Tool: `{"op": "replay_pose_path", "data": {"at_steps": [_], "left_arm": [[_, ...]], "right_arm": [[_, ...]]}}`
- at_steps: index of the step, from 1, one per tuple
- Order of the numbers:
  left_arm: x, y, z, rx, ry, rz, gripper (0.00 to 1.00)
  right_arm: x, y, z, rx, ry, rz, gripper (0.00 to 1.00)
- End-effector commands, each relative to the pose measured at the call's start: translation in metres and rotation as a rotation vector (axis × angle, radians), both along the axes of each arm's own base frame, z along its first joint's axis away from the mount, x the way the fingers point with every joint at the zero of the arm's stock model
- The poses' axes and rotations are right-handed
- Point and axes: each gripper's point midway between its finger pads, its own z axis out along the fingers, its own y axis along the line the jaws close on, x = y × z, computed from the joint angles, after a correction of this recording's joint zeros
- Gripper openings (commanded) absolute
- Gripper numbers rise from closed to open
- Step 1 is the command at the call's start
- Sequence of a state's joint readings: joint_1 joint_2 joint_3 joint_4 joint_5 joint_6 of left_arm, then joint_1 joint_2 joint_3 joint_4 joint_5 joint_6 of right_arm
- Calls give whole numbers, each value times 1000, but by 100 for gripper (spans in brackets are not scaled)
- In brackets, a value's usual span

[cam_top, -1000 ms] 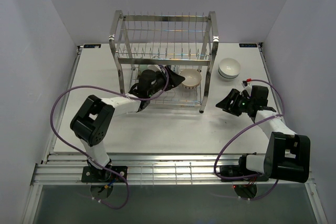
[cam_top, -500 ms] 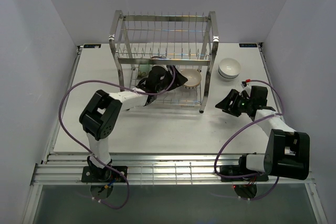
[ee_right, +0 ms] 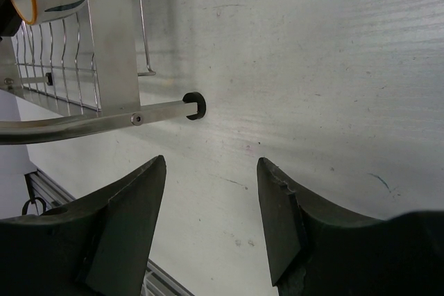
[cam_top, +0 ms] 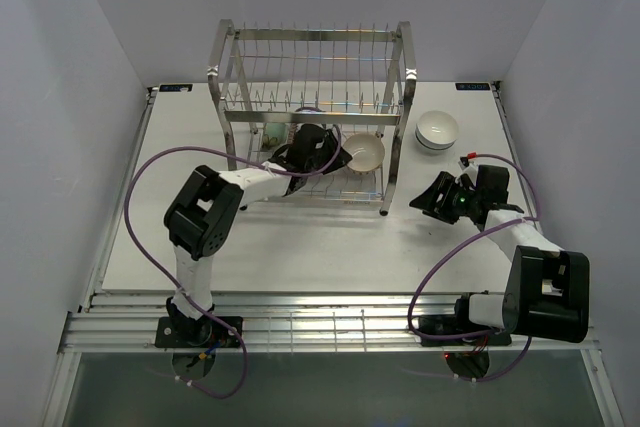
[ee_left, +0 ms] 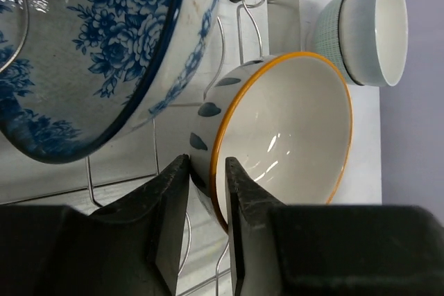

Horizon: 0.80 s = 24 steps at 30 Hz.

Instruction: Unload the bowls from the dish rack

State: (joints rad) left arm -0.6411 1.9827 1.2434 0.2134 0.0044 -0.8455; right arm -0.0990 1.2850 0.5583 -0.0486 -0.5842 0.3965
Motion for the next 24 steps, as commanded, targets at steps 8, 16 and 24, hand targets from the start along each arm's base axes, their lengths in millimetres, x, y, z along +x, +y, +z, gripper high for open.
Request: {"op": "replay_pose_path", "data": {"at_steps": [8,16,24], "left_arm": [[4,-2,5,67,-13,11,19],[-6,5,16,69,-30,16,7],[-16,3,48,-7,-52,-4,0]], "right_arm": [[-1,1,1,13,-20,13,61],[0,-1,4,-2,-29,5,61],[-1,-2,7,-11,-35,3,61]]}}
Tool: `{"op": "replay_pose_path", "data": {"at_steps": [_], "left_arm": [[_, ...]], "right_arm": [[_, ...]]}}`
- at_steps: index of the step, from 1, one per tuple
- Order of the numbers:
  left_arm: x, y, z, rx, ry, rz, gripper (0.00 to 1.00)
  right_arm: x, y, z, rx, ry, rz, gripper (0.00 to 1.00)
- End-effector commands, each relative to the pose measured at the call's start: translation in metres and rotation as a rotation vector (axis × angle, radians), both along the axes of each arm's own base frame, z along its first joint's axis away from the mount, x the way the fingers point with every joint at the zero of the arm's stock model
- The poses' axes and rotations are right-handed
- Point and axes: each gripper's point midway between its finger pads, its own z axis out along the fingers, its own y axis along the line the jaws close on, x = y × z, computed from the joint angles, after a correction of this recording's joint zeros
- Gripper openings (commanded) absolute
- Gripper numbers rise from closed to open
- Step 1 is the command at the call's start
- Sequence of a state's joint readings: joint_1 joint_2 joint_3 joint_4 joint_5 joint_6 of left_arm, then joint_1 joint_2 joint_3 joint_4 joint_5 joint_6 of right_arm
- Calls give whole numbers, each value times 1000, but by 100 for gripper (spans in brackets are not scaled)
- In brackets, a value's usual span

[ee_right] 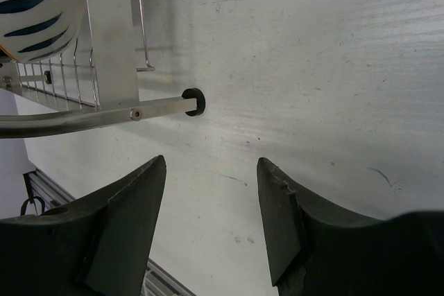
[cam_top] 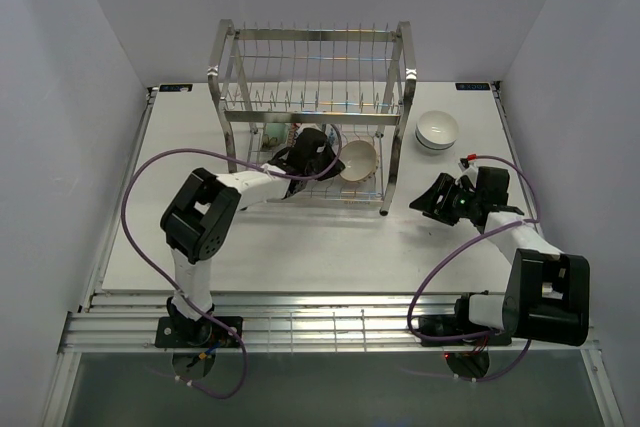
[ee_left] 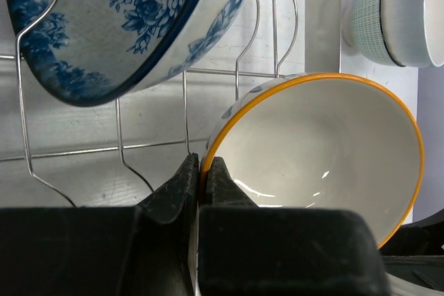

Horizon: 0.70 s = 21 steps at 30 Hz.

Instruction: Unload the bowls from the dish rack

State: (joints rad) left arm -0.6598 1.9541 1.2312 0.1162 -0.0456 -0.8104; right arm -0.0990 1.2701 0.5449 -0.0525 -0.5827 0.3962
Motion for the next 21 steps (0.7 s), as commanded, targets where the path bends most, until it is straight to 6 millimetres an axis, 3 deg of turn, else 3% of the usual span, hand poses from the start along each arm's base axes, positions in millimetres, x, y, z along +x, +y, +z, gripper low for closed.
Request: {"op": "replay_pose_path", "data": {"at_steps": [1,8,12,20,21], "left_arm": [[-3,-8,63,-113,-84,-15,0],[-11,-10,84,-150,-104,-32,0],[-26,-8,94,-167,-104,-74,0],[-58,1,87,-187,-53,-125,0],[-69,1,79,-182,-32,-153,0]], "right_arm": [[3,-2,8,-12,-37,2,61],[2,-6,12,-37,-50,-7,62],[3,-7,15,-44,-57,-12,64],[0,-9,14,-55,-48,-24,64],[-2,-9,13,-54,-44,-24,64]]}}
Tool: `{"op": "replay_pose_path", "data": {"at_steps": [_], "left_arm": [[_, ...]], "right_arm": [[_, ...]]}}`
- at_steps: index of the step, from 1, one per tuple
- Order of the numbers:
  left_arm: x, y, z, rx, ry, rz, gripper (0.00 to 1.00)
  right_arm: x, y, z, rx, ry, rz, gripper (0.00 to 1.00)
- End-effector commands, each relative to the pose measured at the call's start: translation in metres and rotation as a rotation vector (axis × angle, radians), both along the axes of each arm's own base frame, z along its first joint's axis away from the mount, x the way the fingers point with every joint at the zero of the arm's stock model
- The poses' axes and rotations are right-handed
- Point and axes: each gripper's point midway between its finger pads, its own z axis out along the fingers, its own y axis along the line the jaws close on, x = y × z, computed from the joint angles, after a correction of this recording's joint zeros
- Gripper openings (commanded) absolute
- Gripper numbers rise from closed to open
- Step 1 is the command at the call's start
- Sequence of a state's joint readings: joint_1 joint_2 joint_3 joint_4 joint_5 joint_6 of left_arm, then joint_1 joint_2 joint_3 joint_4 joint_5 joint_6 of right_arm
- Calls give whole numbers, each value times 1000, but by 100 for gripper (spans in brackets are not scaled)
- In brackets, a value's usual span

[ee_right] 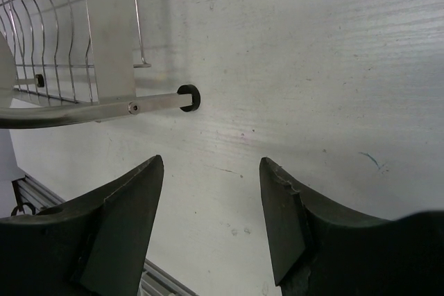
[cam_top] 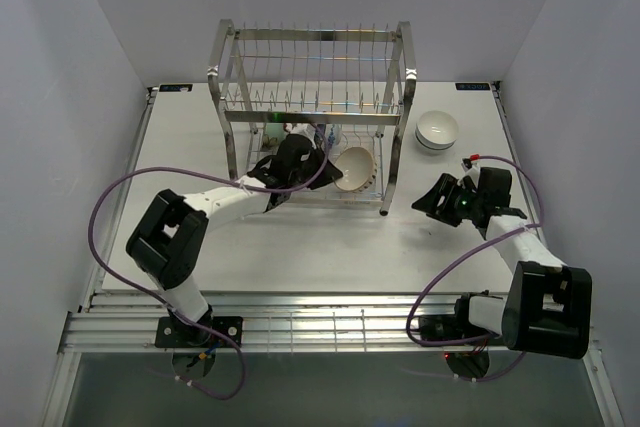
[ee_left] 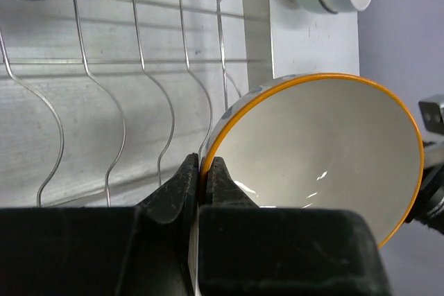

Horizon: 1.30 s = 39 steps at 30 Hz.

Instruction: Unload the bowls from the dish rack

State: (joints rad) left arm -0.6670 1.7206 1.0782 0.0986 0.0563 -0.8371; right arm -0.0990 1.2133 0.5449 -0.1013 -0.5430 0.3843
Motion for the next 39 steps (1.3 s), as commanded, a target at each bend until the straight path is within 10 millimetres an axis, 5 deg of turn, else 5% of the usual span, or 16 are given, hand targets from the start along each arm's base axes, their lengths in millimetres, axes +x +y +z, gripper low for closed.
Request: {"op": "replay_pose_path", "data": {"at_steps": [1,7,12,16,21,30,39], "left_arm": [[-26,-7,27,-78,-24,-86,0],[-73,19,5,2,-3,-178,0],[-103,41,10,125,-37,-287,0],[-105,58,17,252,-91,-331,0],[-99,76,14,433,-179,-378,0],[-96,100,-3,595,-228,-358,0],[-98,103,18,562,-304,-343,0]], "right_arm": [[1,-4,10,-21,-42,-6,64],[-7,0,15,-5,-53,-1,64],[-8,6,25,-26,-79,12,64],[-7,27,44,-28,-149,65,64],[-31,75,53,-99,-215,183,64],[-43,113,89,-78,-273,211,64],[-55,167,79,-178,-199,243,64]]}}
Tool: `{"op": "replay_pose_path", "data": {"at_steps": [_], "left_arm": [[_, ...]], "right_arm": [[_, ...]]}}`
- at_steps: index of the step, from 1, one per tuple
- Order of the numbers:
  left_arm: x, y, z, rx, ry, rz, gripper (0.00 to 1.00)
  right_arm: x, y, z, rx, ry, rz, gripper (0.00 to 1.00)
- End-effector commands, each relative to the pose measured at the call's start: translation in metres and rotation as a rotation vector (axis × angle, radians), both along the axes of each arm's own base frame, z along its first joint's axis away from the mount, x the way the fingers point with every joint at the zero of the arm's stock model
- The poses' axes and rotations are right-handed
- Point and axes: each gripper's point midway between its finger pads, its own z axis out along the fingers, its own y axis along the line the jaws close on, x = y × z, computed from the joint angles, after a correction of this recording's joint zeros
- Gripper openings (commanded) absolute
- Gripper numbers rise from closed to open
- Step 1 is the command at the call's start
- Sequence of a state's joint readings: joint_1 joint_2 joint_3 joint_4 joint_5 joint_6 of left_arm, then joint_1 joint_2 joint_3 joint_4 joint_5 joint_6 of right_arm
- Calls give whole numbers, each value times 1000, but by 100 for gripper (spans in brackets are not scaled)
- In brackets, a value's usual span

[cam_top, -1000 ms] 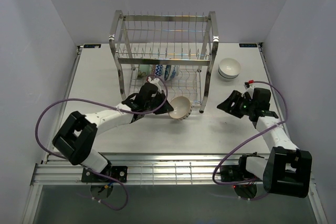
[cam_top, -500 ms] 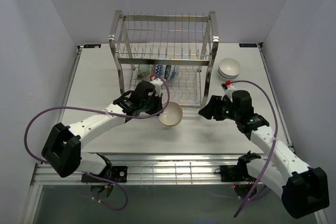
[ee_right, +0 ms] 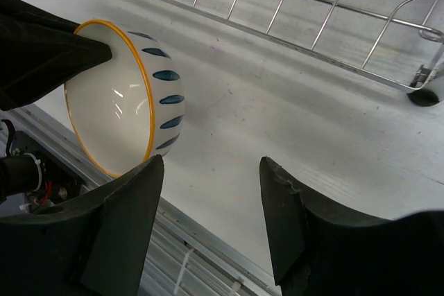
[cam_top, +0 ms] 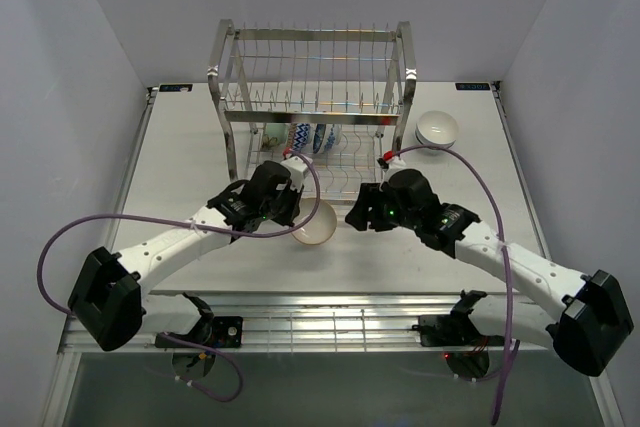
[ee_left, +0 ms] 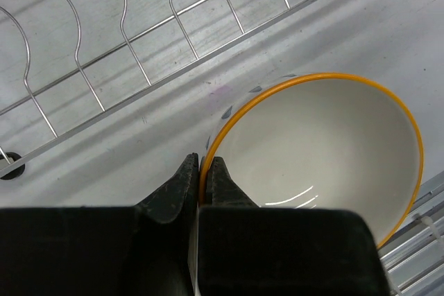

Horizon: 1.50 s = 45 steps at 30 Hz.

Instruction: Unload the bowls from the dish rack

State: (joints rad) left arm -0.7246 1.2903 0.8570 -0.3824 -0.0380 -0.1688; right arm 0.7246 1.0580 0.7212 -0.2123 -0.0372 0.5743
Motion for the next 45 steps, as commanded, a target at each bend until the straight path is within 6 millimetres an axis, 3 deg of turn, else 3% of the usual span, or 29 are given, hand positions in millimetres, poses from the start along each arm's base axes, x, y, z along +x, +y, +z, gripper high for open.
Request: {"op": "replay_pose_path", "data": {"at_steps": [1,10,16,23,33,37,41,44,45], "left_arm": [[7,-7,35,-81,-108,-9,0],[6,-7,35,-79,-105,-16,0],[14,12,19,33,-91,73,0],[18,20,11,87,-76,109,0],[6,-3,28,-49,-77,9,0],[2,-10,41,-107,-103,-32,0],[-3,-16,53,-164,-131,-73,0],[-6,-19,58,-183,-139,-95,0],[-6,-19,57,-178,-137,-95,0]], "right_arm": [[9,10,2,-43,-3,-85,63],[13,47,-7,-73,23,-114,64],[18,46,8,-44,-19,-156,63],[16,55,19,13,-26,-132,62],[5,82,-24,-11,60,-46,62],[6,80,-30,-34,63,-60,60],[9,70,-31,-75,52,-90,50],[9,65,-31,-85,48,-104,32],[8,64,-30,-82,45,-103,22]]}}
